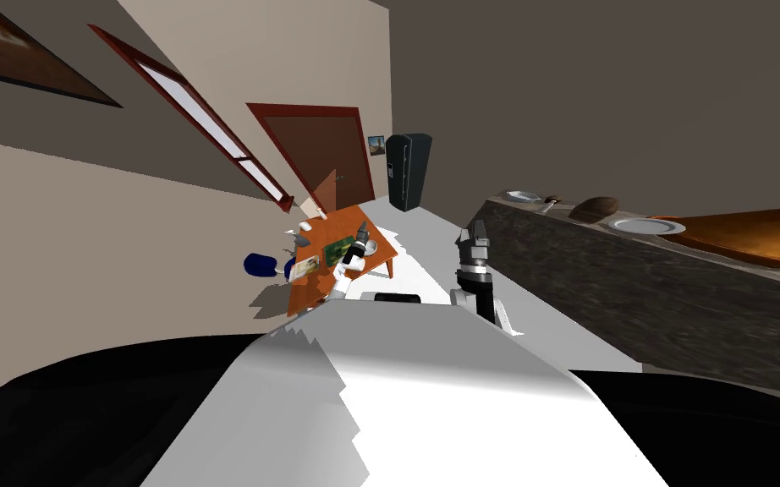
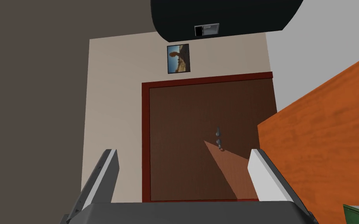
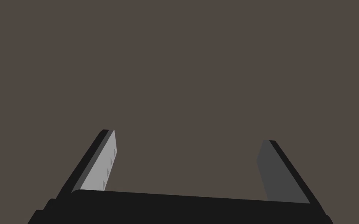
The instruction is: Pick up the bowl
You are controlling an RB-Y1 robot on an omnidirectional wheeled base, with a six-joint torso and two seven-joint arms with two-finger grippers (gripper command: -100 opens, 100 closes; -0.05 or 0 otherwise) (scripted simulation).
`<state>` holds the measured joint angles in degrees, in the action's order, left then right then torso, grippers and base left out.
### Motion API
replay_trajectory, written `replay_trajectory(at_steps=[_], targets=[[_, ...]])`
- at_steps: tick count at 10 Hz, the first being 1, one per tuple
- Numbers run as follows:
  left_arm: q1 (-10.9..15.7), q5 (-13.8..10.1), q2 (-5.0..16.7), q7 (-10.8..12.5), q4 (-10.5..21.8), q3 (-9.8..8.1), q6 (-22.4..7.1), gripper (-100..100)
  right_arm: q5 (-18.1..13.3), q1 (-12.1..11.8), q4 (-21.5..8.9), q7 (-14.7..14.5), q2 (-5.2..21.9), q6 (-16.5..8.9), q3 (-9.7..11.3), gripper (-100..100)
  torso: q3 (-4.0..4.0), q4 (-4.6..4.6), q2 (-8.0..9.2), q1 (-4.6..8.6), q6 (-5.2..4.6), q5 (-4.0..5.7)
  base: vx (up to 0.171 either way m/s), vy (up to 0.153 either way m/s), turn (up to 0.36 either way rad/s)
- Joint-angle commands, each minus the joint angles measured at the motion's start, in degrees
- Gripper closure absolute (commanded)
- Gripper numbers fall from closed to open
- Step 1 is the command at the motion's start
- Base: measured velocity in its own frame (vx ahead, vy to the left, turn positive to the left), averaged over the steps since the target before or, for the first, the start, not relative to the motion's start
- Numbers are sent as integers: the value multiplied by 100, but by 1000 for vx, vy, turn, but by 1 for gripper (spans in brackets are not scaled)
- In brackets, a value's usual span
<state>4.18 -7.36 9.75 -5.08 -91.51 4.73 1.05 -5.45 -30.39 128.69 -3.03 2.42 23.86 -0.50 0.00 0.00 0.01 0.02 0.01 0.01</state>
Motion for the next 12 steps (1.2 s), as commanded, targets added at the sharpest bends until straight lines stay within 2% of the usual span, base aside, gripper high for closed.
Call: replay_trajectory(at_steps=[1,2,3,4,5,6,7,8,9,10,11,12], targets=[[255,-33,-4,9,286,12,-260,-100,0,0,0,0,0,0,0,0,0,0,0,0,0,0,-6,-7,67],[255,-33,-4,9,375,12,-260,-100,0,0,0,0,0,0,0,0,1,0,-1,0,1,0,-6,-10,37],[486,-62,-15,18,571,26,-522,-100,0,0,0,0,0,0,0,0,0,0,-1,0,1,0,-9,-14,75],[486,-62,-15,18,691,26,-522,-100,0,0,0,0,0,0,0,0,1,0,-1,2,1,0,-7,-14,27],[715,-90,-30,27,873,40,-777,-100,0,0,0,0,0,0,0,0,0,0,0,2,1,0,-9,-15,71],[715,-90,-30,27,1005,40,-784,-100,0,0,0,0,0,0,0,0,0,0,0,2,1,1,-7,-12,34],[942,-119,-49,36,1230,53,-994,-100,0,0,0,0,0,0,0,0,0,0,0,1,0,0,-9,-10,71],[942,-119,-49,36,1318,53,-1046,-100,0,0,0,0,0,0,0,0,0,0,-1,1,0,0,-5,-10,27],[1168,-146,-70,46,1586,67,-1247,-100,0,0,0,0,0,0,0,0,1,0,-1,1,0,0,-8,-10,69],[1168,-146,-70,46,1626,67,-1307,-100,0,0,0,0,0,0,0,0,0,0,0,1,1,0,-6,-10,40],[1390,-173,-94,57,1865,79,-1495,-100,0,0,0,0,0,0,0,0,0,0,0,1,0,0,-7,-10,75],[1390,-173,-94,57,1931,79,-1564,-100,0,0,0,0,0,0,0,0,0,0,0,1,1,1,-5,-10,30]])
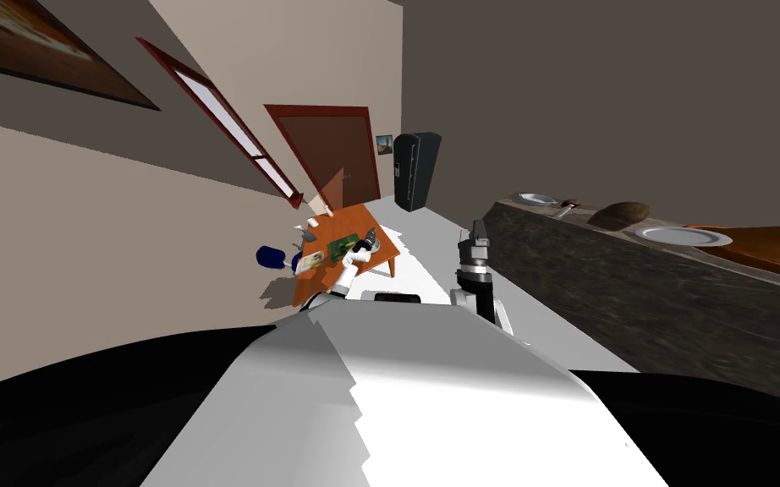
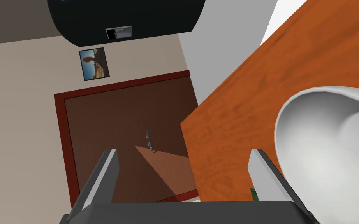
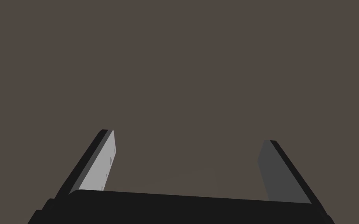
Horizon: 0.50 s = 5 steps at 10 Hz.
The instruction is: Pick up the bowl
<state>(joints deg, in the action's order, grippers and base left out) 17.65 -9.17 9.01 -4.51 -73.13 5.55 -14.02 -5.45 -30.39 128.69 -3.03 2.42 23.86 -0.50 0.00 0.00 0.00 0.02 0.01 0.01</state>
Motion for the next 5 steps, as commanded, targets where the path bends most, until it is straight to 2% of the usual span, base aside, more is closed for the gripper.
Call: replay_trajectory(at_steps=[1,2,3,4,5], targets=[[260,-17,-46,11,286,8,-286,-100,0,0,0,0,0,0,0,0,0,0,0,0,0,0,-5,-6,84],[260,-17,-46,11,392,8,-310,-100,0,0,0,0,0,0,0,0,0,0,-1,0,1,0,-3,-6,26],[472,-42,-74,23,570,19,-558,-100,0,0,0,0,0,0,0,0,0,1,0,0,0,0,-5,-7,63],[472,-42,-74,23,684,19,-559,-100,0,0,0,0,0,0,0,0,0,0,-1,0,1,0,-3,-7,31],[676,-65,-104,37,834,29,-801,-100,0,0,0,0,0,0,0,0,0,0,0,-1,0,0,-3,-4,66]])
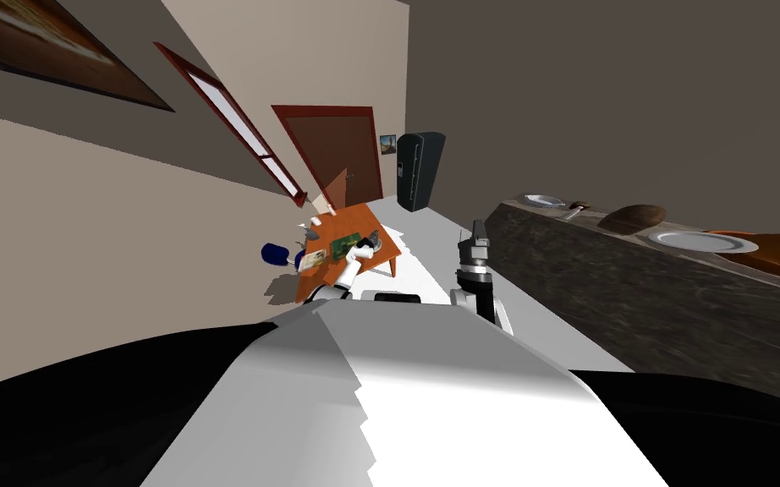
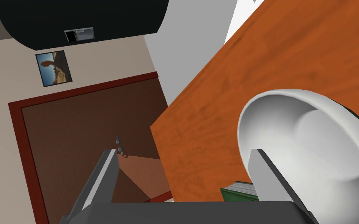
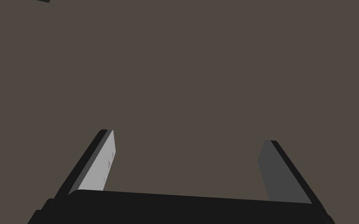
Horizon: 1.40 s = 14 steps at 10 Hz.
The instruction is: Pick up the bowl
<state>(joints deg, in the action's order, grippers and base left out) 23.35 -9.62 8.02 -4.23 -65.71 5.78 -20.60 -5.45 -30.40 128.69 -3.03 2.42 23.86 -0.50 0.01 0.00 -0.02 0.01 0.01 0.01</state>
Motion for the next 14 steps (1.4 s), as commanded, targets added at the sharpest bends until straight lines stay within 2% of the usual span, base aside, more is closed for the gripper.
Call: replay_trajectory(at_steps=[1,2,3,4,5,6,7,9,10,11,12,14], targets=[[106,-20,-5,9,226,7,-142,-100,0,0,0,0,0,0,0,0,0,0,0,0,0,0,-1,-3,31],[301,-41,-36,25,422,15,-377,-100,0,0,0,0,0,0,0,0,0,0,0,-1,0,0,0,1,76],[301,-41,-36,25,501,15,-377,-100,0,0,0,0,0,0,0,0,1,1,0,-2,1,-1,1,0,33],[486,-59,-67,42,702,22,-603,-100,0,0,0,0,0,0,0,0,0,1,0,-3,0,-1,2,5,65],[486,-59,-67,42,767,22,-603,-100,0,0,0,0,0,0,0,0,1,0,-1,-3,0,-1,4,4,30],[658,-76,-102,62,962,27,-820,-100,0,0,0,0,0,0,0,0,1,1,-1,-4,0,-1,5,9,80],[658,-76,-102,62,1022,27,-820,-100,0,0,0,0,0,0,0,0,1,1,-2,-5,1,-1,6,7,29],[960,-101,-180,111,1450,30,-1166,-100,0,0,0,0,0,0,0,0,2,1,-3,-7,1,-2,12,17,83],[960,-101,-180,111,1494,30,-1220,-100,0,0,0,0,0,0,0,0,3,1,-5,-9,1,-2,15,15,27],[1088,-110,-225,139,1690,28,-1402,-100,0,0,0,0,0,0,0,0,3,2,-5,-8,0,-2,12,23,51],[1088,-110,-225,139,1710,28,-1402,-100,0,0,0,0,0,0,0,0,3,2,-4,-10,1,-2,11,21,40],[1294,-119,-324,202,2054,19,-1722,-100,0,0,0,0,0,0,0,0,4,2,-6,-12,1,-3,24,33,80]])
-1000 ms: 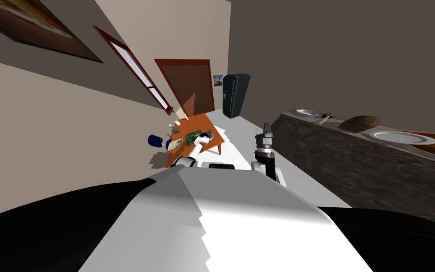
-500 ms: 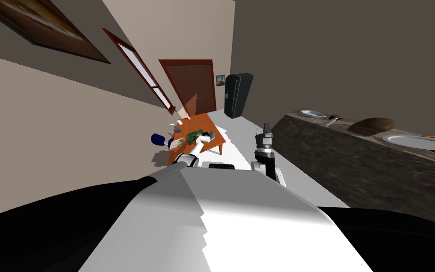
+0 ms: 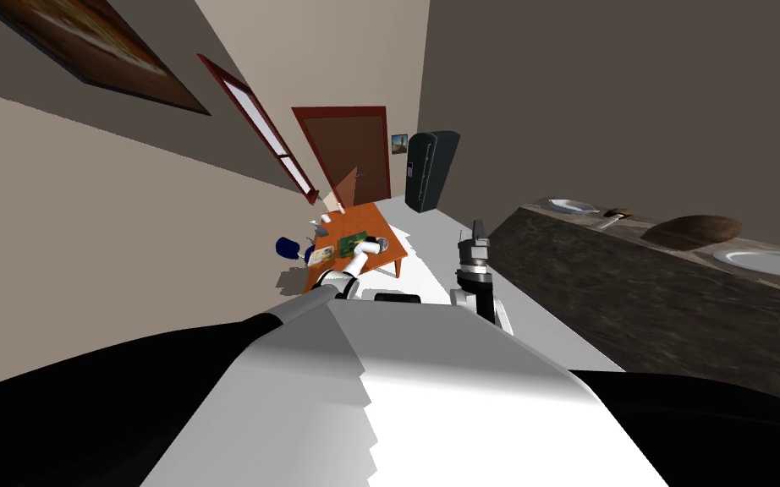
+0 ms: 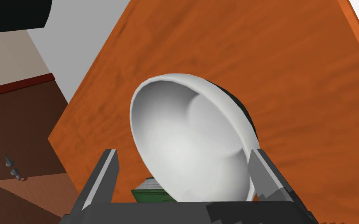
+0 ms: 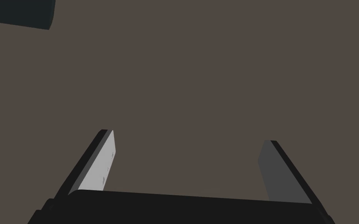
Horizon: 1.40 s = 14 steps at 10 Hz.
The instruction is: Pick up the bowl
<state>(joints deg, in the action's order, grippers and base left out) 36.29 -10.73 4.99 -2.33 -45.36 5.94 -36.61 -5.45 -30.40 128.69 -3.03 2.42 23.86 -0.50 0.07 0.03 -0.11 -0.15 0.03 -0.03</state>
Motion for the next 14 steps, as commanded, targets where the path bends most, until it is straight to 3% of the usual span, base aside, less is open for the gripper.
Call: replay_trajectory(at_steps=[1,3,6,7,8,9,10,12,14], targets=[[77,-8,-73,45,239,-4,-259,-100,0,0,0,0,0,0,0,0,0,0,0,0,0,0,44,59,85],[139,-6,-126,78,396,-12,-380,-100,0,0,0,0,0,0,0,0,5,2,-9,-12,1,-3,46,58,51],[226,27,-347,203,898,-53,-736,-100,0,-1,0,0,1,0,0,0,11,4,-19,-17,1,-4,86,80,81],[233,-4,-293,155,821,-51,-663,-100,0,-1,0,0,1,0,-1,0,16,6,-28,-23,1,-5,53,44,6],[231,-2,-298,163,833,-53,-688,0,0,0,0,0,0,0,0,0,9,4,-13,-7,-1,-3,9,8,-1],[227,-139,-134,67,965,-151,-596,-100,0,1,0,0,0,0,0,0,-1,0,2,6,-2,1,-13,-15,-277],[222,-276,28,-28,1099,-249,-506,-100,0,2,0,0,-1,0,2,0,-7,-2,14,17,-7,3,-43,-36,-309],[222,-276,28,-28,1274,-249,-506,-100,0,1,0,0,-1,0,1,0,-16,-6,28,26,-2,5,-30,-26,-16],[222,-276,28,-28,1099,-249,-506,-100,0,1,0,0,0,0,1,0,-11,-5,19,15,-2,3,-2,-1,6]])
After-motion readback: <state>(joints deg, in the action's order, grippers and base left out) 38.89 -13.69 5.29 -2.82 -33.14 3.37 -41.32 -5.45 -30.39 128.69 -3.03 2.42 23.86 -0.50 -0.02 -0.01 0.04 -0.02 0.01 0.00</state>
